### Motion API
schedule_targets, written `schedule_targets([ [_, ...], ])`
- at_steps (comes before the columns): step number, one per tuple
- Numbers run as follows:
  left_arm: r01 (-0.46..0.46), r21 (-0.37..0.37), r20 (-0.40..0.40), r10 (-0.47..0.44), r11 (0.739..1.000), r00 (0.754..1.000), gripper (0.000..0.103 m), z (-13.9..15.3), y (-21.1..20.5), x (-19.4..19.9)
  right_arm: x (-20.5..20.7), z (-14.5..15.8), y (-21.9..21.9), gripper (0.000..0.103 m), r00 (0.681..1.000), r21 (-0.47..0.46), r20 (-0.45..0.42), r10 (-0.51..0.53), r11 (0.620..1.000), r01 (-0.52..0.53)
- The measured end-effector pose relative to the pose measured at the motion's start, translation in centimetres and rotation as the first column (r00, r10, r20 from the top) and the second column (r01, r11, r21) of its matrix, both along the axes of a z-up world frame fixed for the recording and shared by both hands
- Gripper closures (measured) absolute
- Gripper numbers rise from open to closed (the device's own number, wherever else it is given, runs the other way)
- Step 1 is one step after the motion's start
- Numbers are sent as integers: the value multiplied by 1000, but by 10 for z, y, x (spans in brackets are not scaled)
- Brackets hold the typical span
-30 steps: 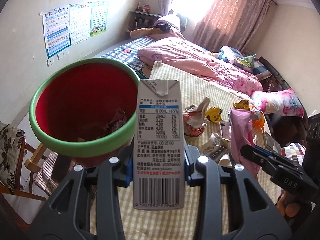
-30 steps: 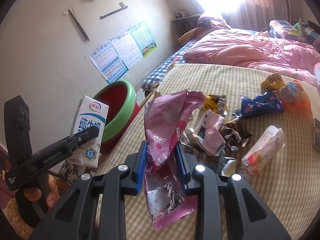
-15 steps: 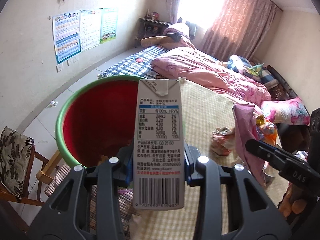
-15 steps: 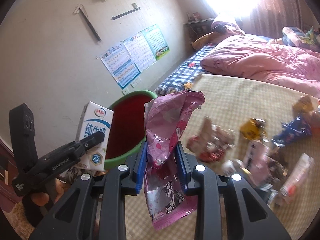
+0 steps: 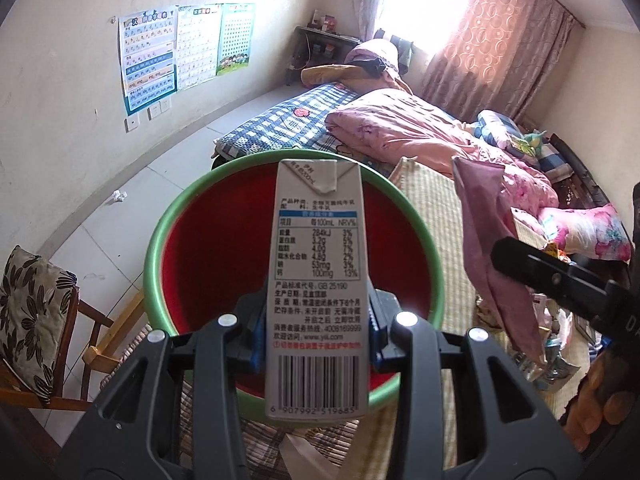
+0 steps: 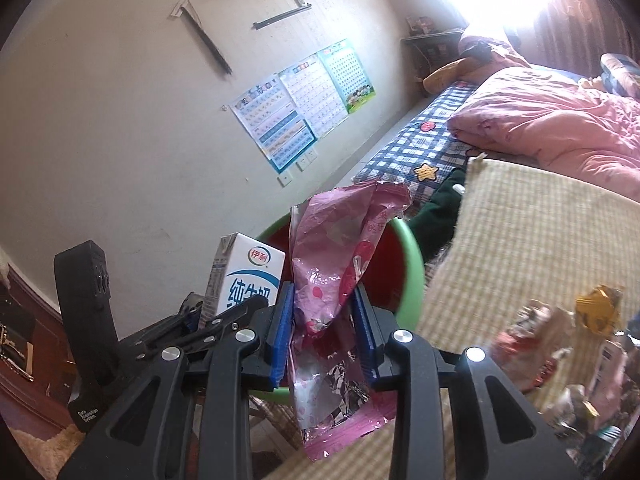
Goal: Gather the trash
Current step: 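Carry the carton and wrapper over the green-rimmed bin, then open both grippers to drop the carton and wrapper into the bin, then move both grippers back over the remaining trash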
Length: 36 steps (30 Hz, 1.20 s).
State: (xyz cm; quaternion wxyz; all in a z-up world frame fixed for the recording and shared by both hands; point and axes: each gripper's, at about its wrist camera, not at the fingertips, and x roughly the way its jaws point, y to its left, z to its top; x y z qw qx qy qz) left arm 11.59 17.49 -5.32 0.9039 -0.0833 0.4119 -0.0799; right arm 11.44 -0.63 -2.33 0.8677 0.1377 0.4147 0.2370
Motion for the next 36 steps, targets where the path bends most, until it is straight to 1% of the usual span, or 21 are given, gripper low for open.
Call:
schedule_targets([
  [5, -11, -1, -11, 11, 1000, 1000, 67, -4, 12, 8, 10, -3, 15, 72, 1000, -4, -12, 9, 1000, -9],
  [8, -16, -4, -16, 16, 1000, 1000, 67, -6, 16, 12, 15, -5, 22, 69, 1000, -3, -16, 7, 1000, -7],
  [10, -15, -6, -21, 15, 1000, 1000, 65, -8, 18, 13, 18, -5, 24, 68, 1000, -1, -17, 5, 1000, -6],
  [11, -15, -6, -21, 15, 1000, 1000, 62, -8, 19, 15, 19, -5, 25, 68, 1000, -1, -18, 4, 1000, -4],
  [12, -16, -7, -20, 16, 1000, 1000, 56, -8, 19, 15, 21, -6, 28, 66, 1000, -1, -18, 3, 1000, -3],
  [13, -19, -10, -18, 19, 1000, 1000, 53, -8, 20, 15, 21, -6, 29, 63, 1000, -1, -18, 0, 1000, 0],
  [14, -21, -13, -16, 21, 1000, 1000, 49, -8, 21, 16, 22, -6, 30, 57, 1000, 1, -18, -3, 1000, 3],
  [15, -24, -16, -15, 24, 1000, 1000, 47, -8, 22, 16, 23, -7, 29, 53, 1000, 6, -18, -7, 1000, 7],
  [16, -26, -17, -15, 26, 1000, 1000, 46, -8, 23, 17, 23, -7, 28, 51, 1000, 12, -18, -11, 1000, 11],
  [18, -31, -18, -16, 31, 999, 999, 43, -9, 24, 17, 23, -5, 25, 43, 1000, 14, -13, -17, 1000, 17],
  [21, -39, -23, -16, 38, 999, 999, 40, -9, 24, 17, 19, -2, 21, 39, 1000, 15, 3, -28, 1000, 28],
  [26, -35, -21, -16, 35, 999, 999, 40, -7, 16, 14, 8, 8, 6, 37, 998, 13, 38, -52, 999, 52],
  [29, -30, -21, -12, 29, 999, 999, 40, -5, 9, 9, -3, 14, -11, 36, 995, -1, 60, -80, 997, 80],
  [32, -21, -21, -6, 21, 1000, 1000, 39, -2, -3, 3, -15, 16, -35, 36, 990, -28, 76, -120, 992, 122],
  [36, -11, -22, 5, 11, 1000, 1000, 39, 2, -19, -9, -30, 12, -79, 36, 974, -102, 92, -206, 971, 215],
])
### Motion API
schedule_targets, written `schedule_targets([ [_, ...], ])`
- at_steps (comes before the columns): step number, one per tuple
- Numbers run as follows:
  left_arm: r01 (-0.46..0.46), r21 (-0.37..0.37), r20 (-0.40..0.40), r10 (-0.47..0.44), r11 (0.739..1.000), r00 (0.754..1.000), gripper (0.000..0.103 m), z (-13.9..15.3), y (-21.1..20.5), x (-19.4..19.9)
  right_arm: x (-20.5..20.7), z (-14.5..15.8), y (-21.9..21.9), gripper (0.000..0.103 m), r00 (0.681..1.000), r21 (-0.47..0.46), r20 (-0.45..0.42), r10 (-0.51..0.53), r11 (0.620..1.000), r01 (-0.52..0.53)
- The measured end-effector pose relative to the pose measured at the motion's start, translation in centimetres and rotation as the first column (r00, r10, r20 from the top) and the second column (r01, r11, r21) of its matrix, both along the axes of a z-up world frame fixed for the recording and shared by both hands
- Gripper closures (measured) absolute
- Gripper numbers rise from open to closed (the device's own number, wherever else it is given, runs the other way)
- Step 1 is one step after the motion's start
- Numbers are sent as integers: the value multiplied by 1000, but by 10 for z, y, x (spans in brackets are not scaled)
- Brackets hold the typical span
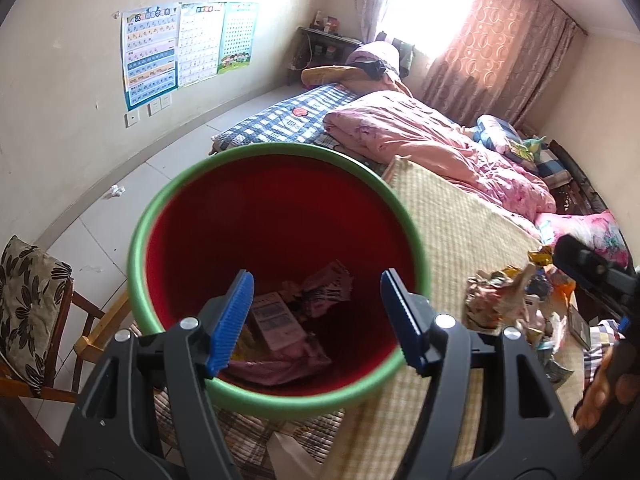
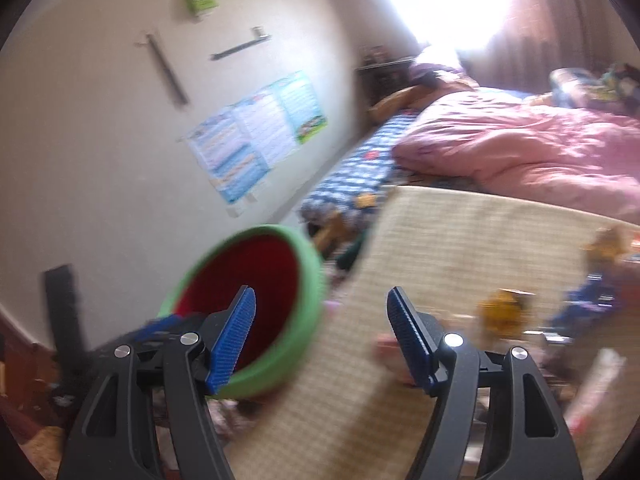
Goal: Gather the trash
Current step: 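Move both grippers back over the remaining trash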
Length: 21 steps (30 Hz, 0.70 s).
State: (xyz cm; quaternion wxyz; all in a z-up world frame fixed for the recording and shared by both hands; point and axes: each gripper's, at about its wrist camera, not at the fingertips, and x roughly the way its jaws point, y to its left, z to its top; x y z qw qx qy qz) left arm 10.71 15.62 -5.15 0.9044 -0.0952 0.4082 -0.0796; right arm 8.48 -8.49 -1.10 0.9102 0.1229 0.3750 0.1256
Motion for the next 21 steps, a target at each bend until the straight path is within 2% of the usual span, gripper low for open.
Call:
schedule_targets([
  [4, 11, -3, 1, -11, 1000, 1000, 39, 1, -16, -12, -6, -23, -54, 38, 989, -88, -58, -133, 988, 128],
  [7, 22, -2, -6, -22, 1000, 1000, 39, 0, -27, -22, -5, -49, -79, 56, 977, -125, -127, -172, 980, 156],
  [8, 29, 1, -7, -29, 1000, 1000, 39, 0, -32, -25, -5, -57, -83, 66, 974, -135, -149, -170, 979, 151],
  [9, 33, 3, -7, -33, 999, 999, 39, 1, -37, -28, -6, -67, -85, 70, 971, -146, -177, -162, 980, 137],
  [13, 54, 8, -4, -54, 998, 999, 39, 4, -55, -37, -16, -77, -89, 69, 975, -174, -177, -134, 979, 103],
  [17, 73, 10, -2, -73, 997, 997, 39, 5, -72, -41, -18, -74, -84, 68, 979, -170, -175, -107, 982, 77],
  [21, 107, 21, 0, -107, 994, 994, 38, 4, -90, -41, -18, -74, -74, 68, 981, -167, -191, -29, 986, -3],
])
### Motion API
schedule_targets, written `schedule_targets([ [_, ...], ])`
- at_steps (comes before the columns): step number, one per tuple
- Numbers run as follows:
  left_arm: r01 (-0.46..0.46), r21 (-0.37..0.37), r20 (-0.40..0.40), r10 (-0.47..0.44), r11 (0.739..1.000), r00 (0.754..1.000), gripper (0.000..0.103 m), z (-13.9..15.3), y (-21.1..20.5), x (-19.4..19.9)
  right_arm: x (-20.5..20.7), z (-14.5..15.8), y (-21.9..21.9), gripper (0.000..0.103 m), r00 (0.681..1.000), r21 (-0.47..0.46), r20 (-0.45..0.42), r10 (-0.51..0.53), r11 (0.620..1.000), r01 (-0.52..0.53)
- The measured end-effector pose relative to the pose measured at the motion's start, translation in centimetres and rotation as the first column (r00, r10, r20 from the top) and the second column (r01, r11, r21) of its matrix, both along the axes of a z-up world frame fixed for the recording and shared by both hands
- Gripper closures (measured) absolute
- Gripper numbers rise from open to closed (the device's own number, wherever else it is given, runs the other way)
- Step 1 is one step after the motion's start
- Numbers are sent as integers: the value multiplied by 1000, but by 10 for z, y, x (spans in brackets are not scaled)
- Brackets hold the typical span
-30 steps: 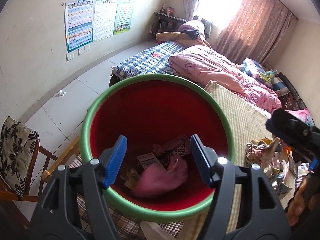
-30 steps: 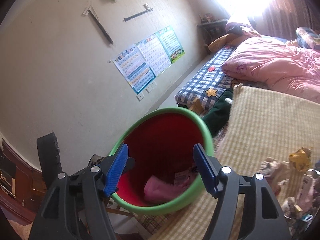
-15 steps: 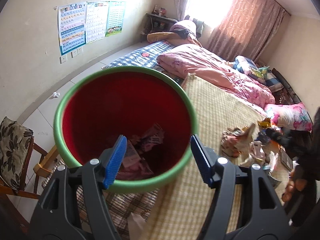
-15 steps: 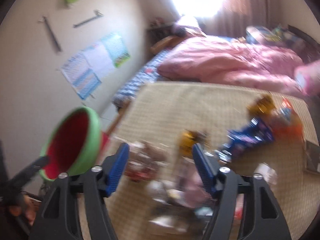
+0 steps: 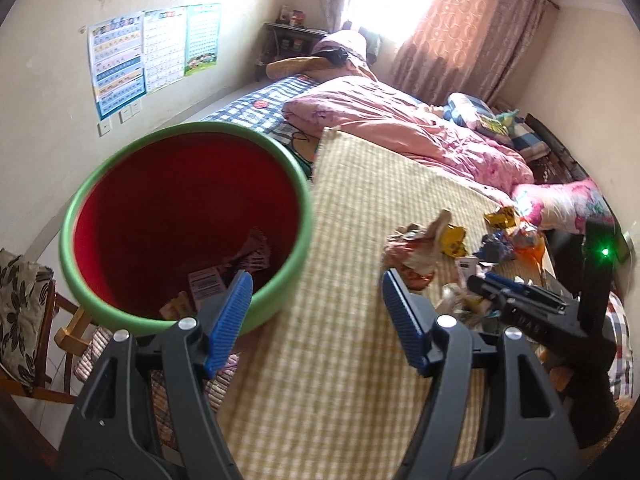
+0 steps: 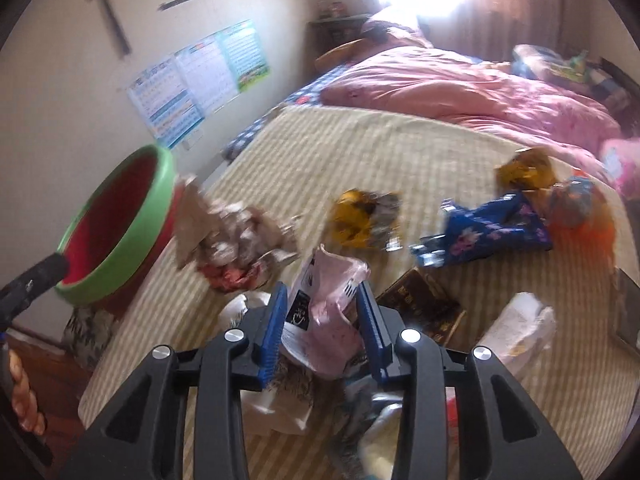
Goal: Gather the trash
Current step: 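Move both grippers back over the remaining trash, then grasp crumpled brown paper with the left gripper while the right grasps a white wrapper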
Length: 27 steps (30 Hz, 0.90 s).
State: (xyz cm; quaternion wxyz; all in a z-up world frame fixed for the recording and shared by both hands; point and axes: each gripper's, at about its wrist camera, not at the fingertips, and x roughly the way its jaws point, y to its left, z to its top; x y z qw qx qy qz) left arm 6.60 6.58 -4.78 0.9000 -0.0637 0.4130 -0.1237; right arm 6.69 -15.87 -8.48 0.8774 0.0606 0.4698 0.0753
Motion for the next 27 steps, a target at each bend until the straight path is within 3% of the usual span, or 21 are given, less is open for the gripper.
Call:
schedule_targets([
  [4, 39, 0, 3, -39, 999, 999, 37, 1, -19, 3, 0, -5, 3, 67, 1000, 16, -20, 22, 1000, -22],
  [8, 78, 7, 5, -78, 997, 997, 33, 0, -35, 6, 1, -16, -5, 68, 996, 99, -86, 20, 995, -12],
  [10, 93, 12, 3, -93, 996, 996, 33, -1, -43, 11, -3, -18, -12, 76, 996, 122, -87, -3, 992, 13],
  [11, 97, 14, 2, -97, 995, 995, 33, -3, -43, 12, -6, -14, -14, 88, 997, 135, -74, -15, 991, 25],
  [12, 103, 19, 1, -103, 995, 995, 33, -4, -47, 15, -10, -7, -17, 92, 998, 154, -52, -25, 987, 32],
  [19, 171, 53, -24, -169, 984, 985, 33, -18, -74, 37, -24, 29, -34, 92, 997, 195, 36, -65, 979, 57],
  [27, 218, 75, -103, -210, 973, 972, 33, -48, -102, 65, -32, 34, -47, 91, 996, 223, 29, -83, 972, 74],
])
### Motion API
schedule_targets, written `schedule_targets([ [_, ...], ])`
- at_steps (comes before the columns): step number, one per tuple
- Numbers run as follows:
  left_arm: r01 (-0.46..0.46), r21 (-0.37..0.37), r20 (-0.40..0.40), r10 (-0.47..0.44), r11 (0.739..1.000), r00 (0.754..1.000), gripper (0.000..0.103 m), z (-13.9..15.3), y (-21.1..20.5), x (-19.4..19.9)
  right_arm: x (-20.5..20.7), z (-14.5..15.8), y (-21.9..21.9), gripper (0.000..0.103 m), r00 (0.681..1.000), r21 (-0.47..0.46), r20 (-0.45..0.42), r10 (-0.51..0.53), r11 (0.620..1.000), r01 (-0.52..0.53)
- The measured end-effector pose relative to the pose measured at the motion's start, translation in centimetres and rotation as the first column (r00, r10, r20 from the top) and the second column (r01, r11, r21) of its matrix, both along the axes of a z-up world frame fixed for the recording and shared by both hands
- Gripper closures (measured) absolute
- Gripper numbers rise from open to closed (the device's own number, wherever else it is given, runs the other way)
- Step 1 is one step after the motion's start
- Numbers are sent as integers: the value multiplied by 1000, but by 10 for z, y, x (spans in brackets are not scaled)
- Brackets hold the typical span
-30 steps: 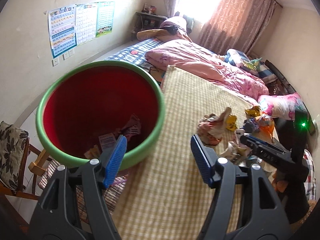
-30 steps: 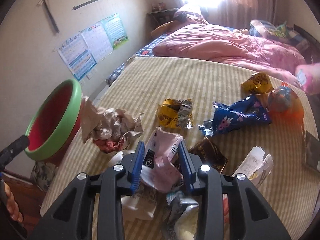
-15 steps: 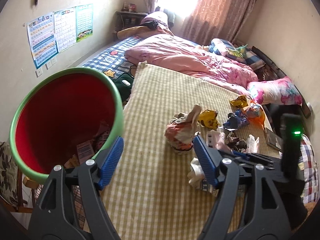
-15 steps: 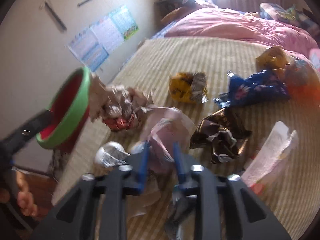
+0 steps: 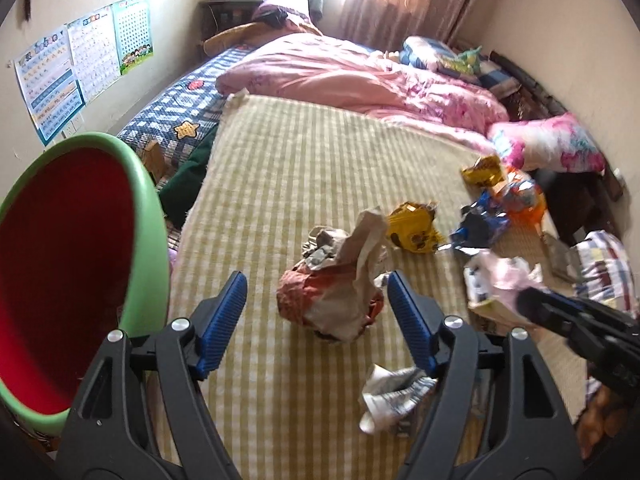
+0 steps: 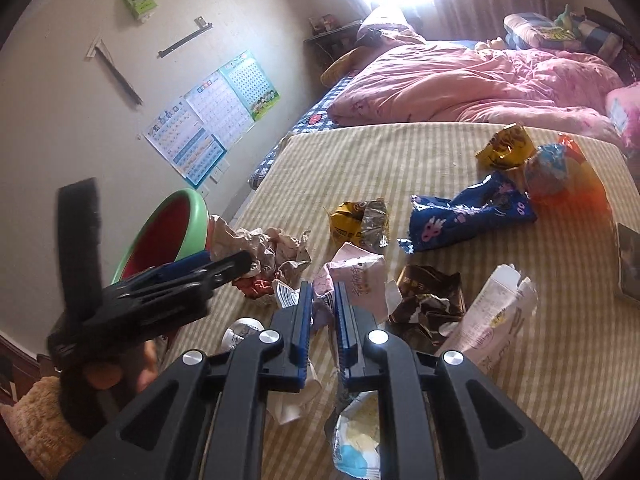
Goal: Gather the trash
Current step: 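Grasp crumpled brown paper with the left gripper while the right grasps a white wrapper, then lift the crumpled paper with the left gripper toward the bin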
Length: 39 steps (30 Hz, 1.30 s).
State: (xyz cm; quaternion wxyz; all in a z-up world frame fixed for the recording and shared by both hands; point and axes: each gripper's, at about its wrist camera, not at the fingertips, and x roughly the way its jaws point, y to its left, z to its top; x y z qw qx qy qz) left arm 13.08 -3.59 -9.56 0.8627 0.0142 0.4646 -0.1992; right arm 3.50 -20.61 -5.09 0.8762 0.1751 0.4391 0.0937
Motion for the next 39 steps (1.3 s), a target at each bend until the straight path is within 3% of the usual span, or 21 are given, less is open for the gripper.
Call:
schedule_targets([
  [8, 40, 32, -52, -38, 999, 998, 34, -21, -9, 1, 0, -2, -2, 91, 1000, 7, -6, 1, 1000, -1],
  [12, 38, 15, -51, -37, 999, 998, 59, -20, -8, 0, 1, -2, 1, 91, 1000, 9, -4, 12, 1000, -12],
  [15, 33, 12, -36, -32, 999, 999, 67, -13, -6, -4, 2, 2, 5, 91, 1000, 13, 4, 23, 1000, -23],
  [25, -51, -104, 25, 54, 993, 998, 67, 28, 30, -30, 2, 12, 19, 91, 998, 20, 34, 48, 999, -49],
  [30, -96, -113, 72, 105, 989, 992, 67, 47, 49, -45, 2, 17, 23, 91, 997, 17, 49, 54, 998, -54],
  [39, -176, -102, 73, 184, 979, 980, 67, 47, 82, -50, 4, 20, 34, 91, 995, 18, 59, 75, 997, -76],
])
